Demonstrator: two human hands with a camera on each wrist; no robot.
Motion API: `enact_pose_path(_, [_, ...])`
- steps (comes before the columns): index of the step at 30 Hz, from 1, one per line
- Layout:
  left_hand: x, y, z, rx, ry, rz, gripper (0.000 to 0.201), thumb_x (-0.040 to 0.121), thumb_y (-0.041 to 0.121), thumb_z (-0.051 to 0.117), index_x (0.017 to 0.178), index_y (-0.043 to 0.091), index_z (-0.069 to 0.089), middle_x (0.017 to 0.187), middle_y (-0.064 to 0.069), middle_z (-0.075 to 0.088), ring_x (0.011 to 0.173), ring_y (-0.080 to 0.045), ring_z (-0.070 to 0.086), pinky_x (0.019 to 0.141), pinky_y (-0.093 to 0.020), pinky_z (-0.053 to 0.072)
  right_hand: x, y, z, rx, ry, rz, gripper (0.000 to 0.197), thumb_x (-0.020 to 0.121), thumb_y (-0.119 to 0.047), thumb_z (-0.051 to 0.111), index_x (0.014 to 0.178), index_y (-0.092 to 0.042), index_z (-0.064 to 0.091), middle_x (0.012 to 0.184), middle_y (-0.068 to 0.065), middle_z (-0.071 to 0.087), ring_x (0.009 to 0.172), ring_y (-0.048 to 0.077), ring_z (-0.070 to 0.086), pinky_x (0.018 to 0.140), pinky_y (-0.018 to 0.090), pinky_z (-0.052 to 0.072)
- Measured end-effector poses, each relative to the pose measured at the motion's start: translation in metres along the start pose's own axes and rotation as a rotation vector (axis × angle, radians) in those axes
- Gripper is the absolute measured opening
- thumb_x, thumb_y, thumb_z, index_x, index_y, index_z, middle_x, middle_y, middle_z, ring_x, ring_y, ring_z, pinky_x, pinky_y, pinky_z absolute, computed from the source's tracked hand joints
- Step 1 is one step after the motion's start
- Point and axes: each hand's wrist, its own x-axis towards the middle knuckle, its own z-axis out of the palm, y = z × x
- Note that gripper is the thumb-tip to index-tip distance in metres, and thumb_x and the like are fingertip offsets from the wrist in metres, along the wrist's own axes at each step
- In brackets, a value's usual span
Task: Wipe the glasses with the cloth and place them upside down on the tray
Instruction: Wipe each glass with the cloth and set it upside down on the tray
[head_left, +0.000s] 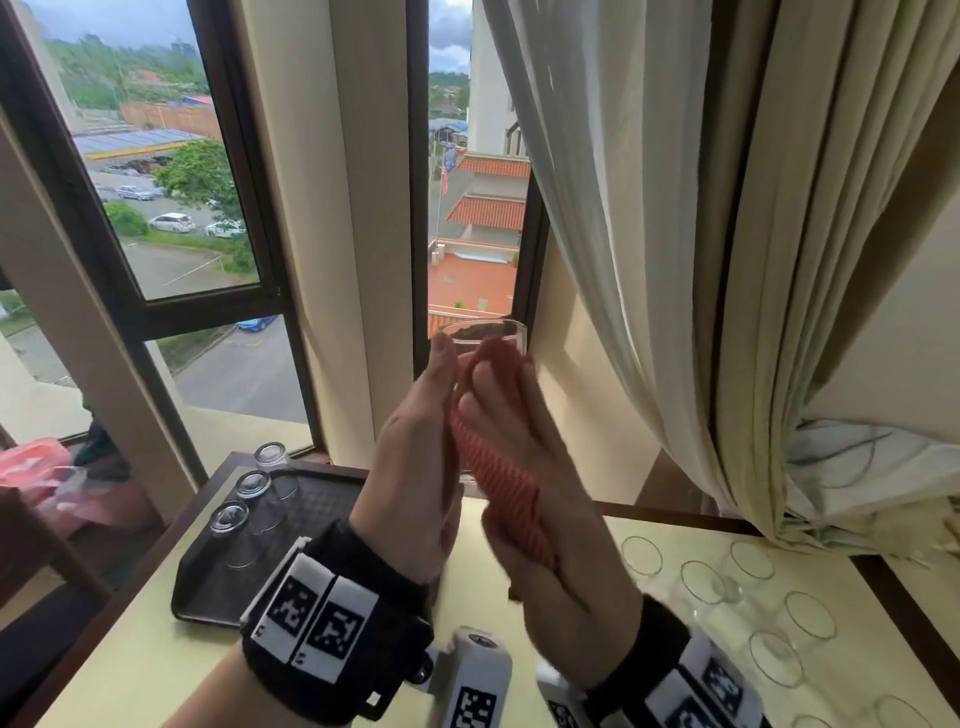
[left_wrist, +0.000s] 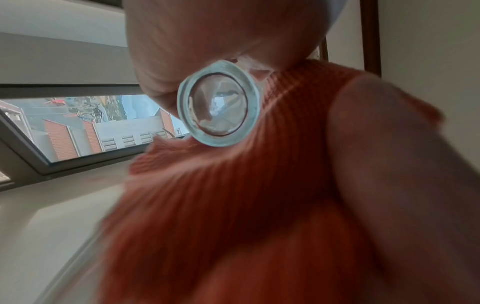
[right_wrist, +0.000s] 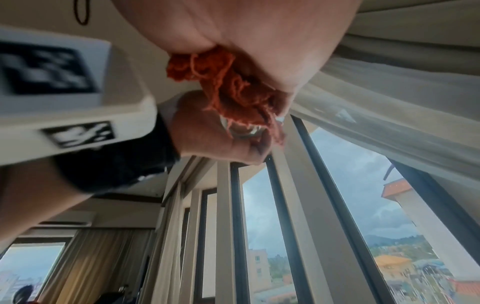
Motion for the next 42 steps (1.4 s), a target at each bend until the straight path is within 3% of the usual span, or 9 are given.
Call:
enact_pose_path(5, [0.003, 0.0, -0.008, 0.063, 0.016, -0.009, 0.061, 0.093, 0.067, 0.053, 0.126, 0.02, 0.075, 0.112, -0.014, 0.074, 0.098, -0.028, 0.072, 0.079, -0.039, 0.057, -0.026, 0.029, 0.008, -0.007, -0.002, 0.106, 0.057, 0.104, -0.027, 0.045, 0.16, -0.018, 0.041, 0.171, -0.001, 0.032, 0.158, 0.033, 0.03, 0.125, 0.05, 0.031])
enact_pose_path(9, [-0.001, -0.006, 0.001, 0.033, 0.013, 0.009, 0.061, 0.105, 0.061, 0.047, 0.13, 0.01, 0.069, 0.095, -0.014, 0.073, 0.078, -0.023, 0.07, 0.064, -0.029, 0.057, -0.005, 0.027, 0.0, 0.183, 0.152, 0.287, 0.051, 0.101, -0.046, 0.049, 0.152, -0.043, 0.048, 0.119, 0.012, 0.056, 0.092, 0.011, 0.06, 0.084, 0.032, 0.051])
enact_pose_path(15, [-0.005, -0.004, 0.013, -0.112, -0.038, 0.047, 0.079, 0.095, 0.078, 0.051, 0.133, 0.012, 0.071, 0.131, -0.026, 0.069, 0.121, -0.04, 0.067, 0.111, -0.056, 0.05, 0.004, -0.003, -0.005, 0.089, 0.04, 0.092, 0.07, 0.104, -0.017, 0.053, 0.164, -0.041, 0.027, 0.173, -0.011, 0.025, 0.135, 0.058, 0.046, 0.102, 0.084, 0.038])
enact_pose_path(18, [-0.004, 0.003, 0.015, -0.141, 0.046, 0.027, 0.139, 0.046, 0.107, 0.063, 0.145, 0.01, 0.061, 0.137, -0.008, 0.061, 0.103, -0.02, 0.069, 0.089, -0.03, 0.059, -0.024, 0.007, 0.001, 0.036, -0.021, 0.004, 0.062, 0.102, -0.016, 0.049, 0.161, -0.005, 0.034, 0.175, 0.001, 0.019, 0.161, 0.038, 0.018, 0.124, 0.066, 0.025])
enact_pose_path(22, [0.008, 0.001, -0.001, 0.043, -0.01, -0.011, 0.109, 0.051, 0.087, 0.082, 0.123, 0.007, 0.065, 0.082, -0.007, 0.061, 0.073, -0.021, 0.06, 0.068, -0.034, 0.056, -0.026, 0.022, 0.004, 0.156, 0.021, 0.215, 0.063, 0.103, -0.029, 0.046, 0.164, -0.036, 0.032, 0.17, 0.003, 0.034, 0.149, 0.049, 0.039, 0.108, 0.08, 0.037])
enact_pose_path(27, [0.003, -0.008, 0.008, 0.075, -0.071, 0.03, 0.072, 0.075, 0.079, 0.068, 0.105, 0.014, 0.074, 0.087, -0.009, 0.069, 0.081, -0.021, 0.066, 0.077, -0.033, 0.052, 0.007, 0.02, -0.011, 0.337, 0.214, 0.437, 0.054, 0.101, -0.037, 0.049, 0.154, -0.022, 0.05, 0.083, -0.008, 0.068, 0.071, 0.012, 0.061, 0.067, 0.027, 0.054])
enact_pose_path(31, [0.004, -0.013, 0.01, 0.004, -0.028, 0.02, 0.071, 0.092, 0.077, 0.056, 0.121, 0.016, 0.079, 0.116, -0.012, 0.074, 0.113, -0.035, 0.067, 0.105, -0.048, 0.05, 0.014, 0.008, -0.009, 0.218, 0.172, 0.213, 0.058, 0.104, -0.033, 0.047, 0.159, -0.048, 0.034, 0.143, 0.007, 0.059, 0.113, 0.026, 0.059, 0.101, 0.045, 0.051])
enact_pose_path(35, [0.006, -0.005, 0.004, -0.091, -0.041, -0.055, 0.072, 0.092, 0.073, 0.057, 0.122, 0.01, 0.078, 0.122, -0.013, 0.075, 0.112, -0.029, 0.074, 0.101, -0.048, 0.056, -0.018, 0.015, 0.002, 0.024, 0.028, 0.035, 0.062, 0.103, -0.021, 0.045, 0.164, -0.019, 0.034, 0.174, -0.006, 0.025, 0.157, 0.037, 0.029, 0.114, 0.072, 0.037])
enact_pose_path(42, [0.001, -0.009, 0.012, -0.018, -0.105, -0.002, 0.065, 0.1, 0.068, 0.043, 0.09, 0.019, 0.085, 0.082, -0.008, 0.072, 0.07, -0.022, 0.066, 0.065, -0.032, 0.058, 0.002, 0.017, -0.005, 0.386, 0.241, 0.508, 0.049, 0.107, -0.042, 0.047, 0.151, -0.022, 0.051, 0.084, -0.01, 0.072, 0.064, 0.013, 0.054, 0.057, 0.019, 0.049])
